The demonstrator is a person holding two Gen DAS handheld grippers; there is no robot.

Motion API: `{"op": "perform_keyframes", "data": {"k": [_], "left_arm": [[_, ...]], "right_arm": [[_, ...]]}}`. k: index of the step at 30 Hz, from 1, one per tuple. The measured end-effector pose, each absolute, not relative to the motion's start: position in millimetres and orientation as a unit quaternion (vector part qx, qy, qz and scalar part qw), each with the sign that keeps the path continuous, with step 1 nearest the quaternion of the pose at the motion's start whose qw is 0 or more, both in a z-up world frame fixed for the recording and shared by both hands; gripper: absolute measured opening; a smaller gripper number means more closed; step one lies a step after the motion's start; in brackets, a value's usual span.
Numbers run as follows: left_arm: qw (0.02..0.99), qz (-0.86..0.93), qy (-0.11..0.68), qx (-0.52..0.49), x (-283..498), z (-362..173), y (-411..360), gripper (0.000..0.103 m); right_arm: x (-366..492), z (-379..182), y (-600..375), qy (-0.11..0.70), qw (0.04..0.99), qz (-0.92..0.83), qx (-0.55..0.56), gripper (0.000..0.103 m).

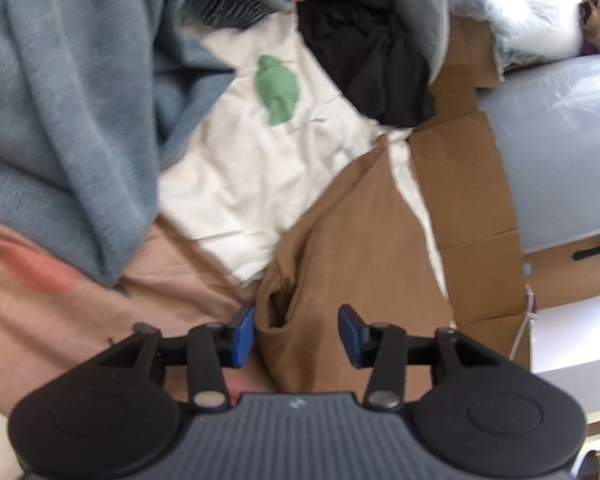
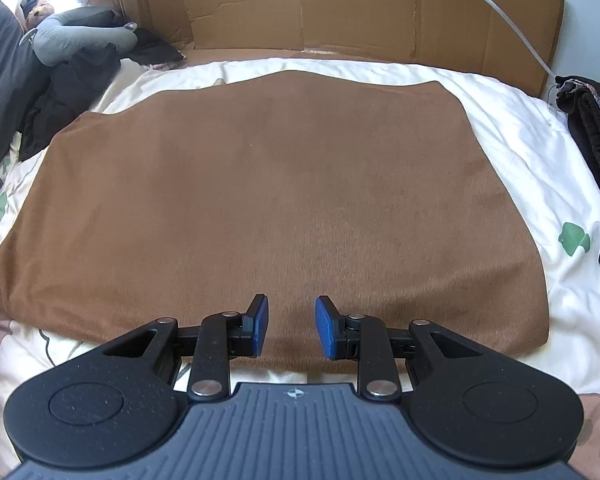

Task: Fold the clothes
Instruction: 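Move both grippers to a side edge of the shirt and close on it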

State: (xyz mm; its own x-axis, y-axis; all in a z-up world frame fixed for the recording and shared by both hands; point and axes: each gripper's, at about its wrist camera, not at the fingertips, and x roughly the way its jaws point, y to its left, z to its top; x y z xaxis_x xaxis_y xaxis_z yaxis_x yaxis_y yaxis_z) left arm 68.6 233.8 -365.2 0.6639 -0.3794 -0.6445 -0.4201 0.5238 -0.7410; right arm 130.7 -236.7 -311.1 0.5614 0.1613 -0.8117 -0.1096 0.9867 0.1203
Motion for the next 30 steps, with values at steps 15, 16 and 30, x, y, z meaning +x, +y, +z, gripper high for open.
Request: {"op": "perform_keyframes", "data": {"k": [15,16,30], "left_arm": [[0.758,0.003,0.413,-0.506,65.0,-366.5,236.0,0.009],[0.759,0.0,0.412,-0.505,64.1,-361.6,236.5,0.009],[0.78,-0.035,0.403,-0.477,80.2,-311.6,221.7,0.007]], "right_arm": [[134.3,-296.3,-200.4,0.445,0.88,0.159,0.051,0.027],[134.1,-297.6,-196.0,0.449,0.877,0.165,0.051,0.022],[121.4,-330.1,-151.9,0.496,0.845,0.197,0.027,0.002]]}}
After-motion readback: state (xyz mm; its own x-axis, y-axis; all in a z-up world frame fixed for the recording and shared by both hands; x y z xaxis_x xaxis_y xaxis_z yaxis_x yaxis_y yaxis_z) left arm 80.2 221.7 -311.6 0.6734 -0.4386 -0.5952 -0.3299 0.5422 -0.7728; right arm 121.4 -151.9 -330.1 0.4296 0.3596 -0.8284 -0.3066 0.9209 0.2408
